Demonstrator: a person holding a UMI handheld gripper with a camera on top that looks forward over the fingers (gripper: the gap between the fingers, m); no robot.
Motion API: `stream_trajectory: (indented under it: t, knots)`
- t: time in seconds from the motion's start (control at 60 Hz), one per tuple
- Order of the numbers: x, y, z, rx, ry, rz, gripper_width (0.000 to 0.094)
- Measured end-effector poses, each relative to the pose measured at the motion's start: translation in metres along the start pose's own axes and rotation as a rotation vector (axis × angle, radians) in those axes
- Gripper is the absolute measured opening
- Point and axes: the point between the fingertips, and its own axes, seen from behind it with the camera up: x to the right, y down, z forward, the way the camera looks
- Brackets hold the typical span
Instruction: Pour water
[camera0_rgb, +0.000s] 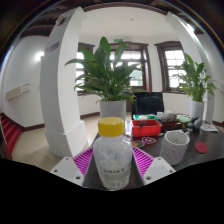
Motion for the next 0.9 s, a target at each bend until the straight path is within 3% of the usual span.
stream_trajectory:
  t: [0.2,0.483,0.717,0.9]
  knots:
    - [0.001,0.002,0.002,0.004,0.008,-0.03,0.046]
    - [0.005,0.0,0.004,0.002,-0.002,0.029,0.0459]
    - [0.019,-0.031,0.022,-0.001,-0.058,0.635,0.046]
    - [0.055,-0.067,0.033,0.114,-0.119,1.169,0.0462]
